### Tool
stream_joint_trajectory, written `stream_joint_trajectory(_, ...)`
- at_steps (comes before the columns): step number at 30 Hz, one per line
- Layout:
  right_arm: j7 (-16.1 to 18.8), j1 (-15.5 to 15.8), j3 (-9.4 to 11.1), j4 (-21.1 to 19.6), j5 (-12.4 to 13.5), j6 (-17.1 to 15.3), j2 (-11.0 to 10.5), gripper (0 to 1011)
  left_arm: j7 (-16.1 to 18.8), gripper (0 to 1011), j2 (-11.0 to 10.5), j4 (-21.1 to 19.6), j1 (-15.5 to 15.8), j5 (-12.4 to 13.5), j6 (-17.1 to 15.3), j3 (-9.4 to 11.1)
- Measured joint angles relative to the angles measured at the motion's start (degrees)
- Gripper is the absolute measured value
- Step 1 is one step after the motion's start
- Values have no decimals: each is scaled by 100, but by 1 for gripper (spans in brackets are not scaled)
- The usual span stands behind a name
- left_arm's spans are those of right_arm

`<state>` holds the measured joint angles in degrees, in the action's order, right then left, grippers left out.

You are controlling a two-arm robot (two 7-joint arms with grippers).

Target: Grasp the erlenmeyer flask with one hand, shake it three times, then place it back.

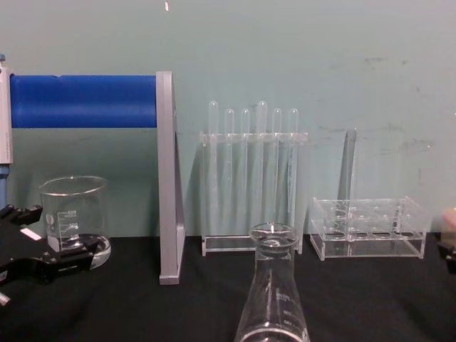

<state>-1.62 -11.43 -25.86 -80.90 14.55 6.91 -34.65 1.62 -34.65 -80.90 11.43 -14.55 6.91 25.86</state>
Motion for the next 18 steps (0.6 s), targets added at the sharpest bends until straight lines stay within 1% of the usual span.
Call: stream_joint_trajectory(18,0,0,0,0,0,0,0,1003,0,1001,0,0,0,0,0,0)
